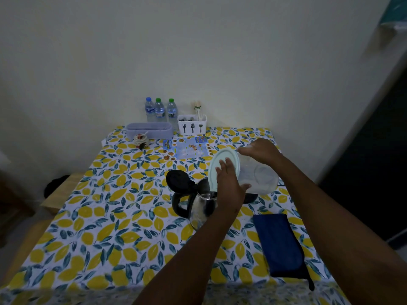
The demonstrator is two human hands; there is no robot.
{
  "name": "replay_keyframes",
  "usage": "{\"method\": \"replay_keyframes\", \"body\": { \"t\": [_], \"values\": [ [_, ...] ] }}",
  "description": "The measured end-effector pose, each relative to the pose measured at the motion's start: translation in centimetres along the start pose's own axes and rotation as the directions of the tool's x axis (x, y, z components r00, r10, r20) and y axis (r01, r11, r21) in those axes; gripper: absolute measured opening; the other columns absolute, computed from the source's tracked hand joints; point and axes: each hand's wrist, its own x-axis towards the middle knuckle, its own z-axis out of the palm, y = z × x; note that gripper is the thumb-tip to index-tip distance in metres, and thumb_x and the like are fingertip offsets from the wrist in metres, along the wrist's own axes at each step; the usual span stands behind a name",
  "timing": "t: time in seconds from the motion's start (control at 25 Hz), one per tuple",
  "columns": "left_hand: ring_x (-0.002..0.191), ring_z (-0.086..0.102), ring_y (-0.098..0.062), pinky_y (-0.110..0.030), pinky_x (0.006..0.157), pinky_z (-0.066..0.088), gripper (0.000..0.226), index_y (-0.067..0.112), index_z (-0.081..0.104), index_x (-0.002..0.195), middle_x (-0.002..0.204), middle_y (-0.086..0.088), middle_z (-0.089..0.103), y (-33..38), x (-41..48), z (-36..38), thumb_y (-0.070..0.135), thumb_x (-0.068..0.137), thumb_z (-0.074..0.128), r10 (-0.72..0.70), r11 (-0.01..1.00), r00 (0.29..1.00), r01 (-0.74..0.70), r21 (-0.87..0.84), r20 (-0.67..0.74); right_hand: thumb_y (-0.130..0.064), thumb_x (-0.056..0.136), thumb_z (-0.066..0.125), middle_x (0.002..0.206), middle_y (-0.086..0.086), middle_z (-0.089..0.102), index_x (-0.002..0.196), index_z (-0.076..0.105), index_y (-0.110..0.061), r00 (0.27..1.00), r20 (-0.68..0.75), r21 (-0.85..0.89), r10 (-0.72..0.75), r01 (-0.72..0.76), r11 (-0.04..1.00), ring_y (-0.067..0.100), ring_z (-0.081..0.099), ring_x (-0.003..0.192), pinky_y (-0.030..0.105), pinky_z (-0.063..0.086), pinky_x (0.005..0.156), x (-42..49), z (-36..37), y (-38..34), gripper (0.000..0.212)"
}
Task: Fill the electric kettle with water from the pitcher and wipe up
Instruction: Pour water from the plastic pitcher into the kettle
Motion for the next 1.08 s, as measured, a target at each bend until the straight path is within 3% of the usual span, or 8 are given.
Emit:
{"method": "replay_keyframes", "body": {
  "t": [0.36, 0.6, 0.88, 1.08],
  "values": [
    [0.149, -0.003, -0.035, -0.046, 0.120, 0.011, 0.107, 0.010, -0.002, 0.151, 0.162, -0.016, 0.000, -0.4, -0.2, 0.1, 0.028, 0.080, 0.076, -0.001, 1.000, 1.000, 0.002, -0.003, 0.019, -0.053, 0.077, 0.063, 0.042, -0.003, 0.029, 0.040, 0.033, -0.019, 1.000, 0.001, 0.003, 0.015, -0.015, 1.000, 0.015, 0.029, 0.039, 0.029, 0.020, 0.045, -0.3, 0.2, -0.1, 0.058],
    [0.149, -0.001, -0.036, -0.046, 0.120, 0.011, 0.109, 0.010, -0.001, 0.151, 0.162, -0.016, 0.001, -0.6, 0.4, -0.1, 0.029, 0.078, 0.077, 0.004, 1.000, 1.000, -0.004, 0.013, 0.022, -0.053, 0.077, 0.061, 0.047, 0.001, 0.035, 0.052, 0.048, -0.013, 1.000, 0.011, -0.014, 0.020, -0.019, 1.000, 0.018, 0.037, 0.046, 0.031, 0.024, 0.047, 0.0, 0.2, 0.0, 0.049],
    [0.149, -0.001, -0.035, -0.049, 0.120, 0.015, 0.111, 0.013, -0.001, 0.152, 0.162, -0.013, 0.002, -0.7, 0.9, -0.2, 0.029, 0.076, 0.079, -0.016, 1.000, 1.000, 0.015, 0.014, 0.026, -0.051, 0.076, 0.063, 0.046, -0.001, 0.028, 0.044, 0.033, -0.018, 1.000, 0.001, 0.006, 0.012, -0.012, 1.000, 0.017, 0.030, 0.044, 0.031, 0.021, 0.048, 0.2, 0.0, -0.3, 0.055],
    [0.149, -0.002, -0.034, -0.050, 0.120, 0.016, 0.110, 0.013, -0.001, 0.152, 0.163, -0.013, 0.001, -0.9, 1.0, -0.4, 0.029, 0.078, 0.078, -0.003, 1.000, 0.999, 0.002, 0.023, 0.034, -0.051, 0.076, 0.063, 0.046, -0.002, 0.028, 0.044, 0.032, -0.018, 1.000, 0.006, 0.034, 0.023, -0.023, 0.999, 0.017, 0.031, 0.043, 0.031, 0.022, 0.048, 0.4, 0.3, -0.3, 0.055]
  ]
}}
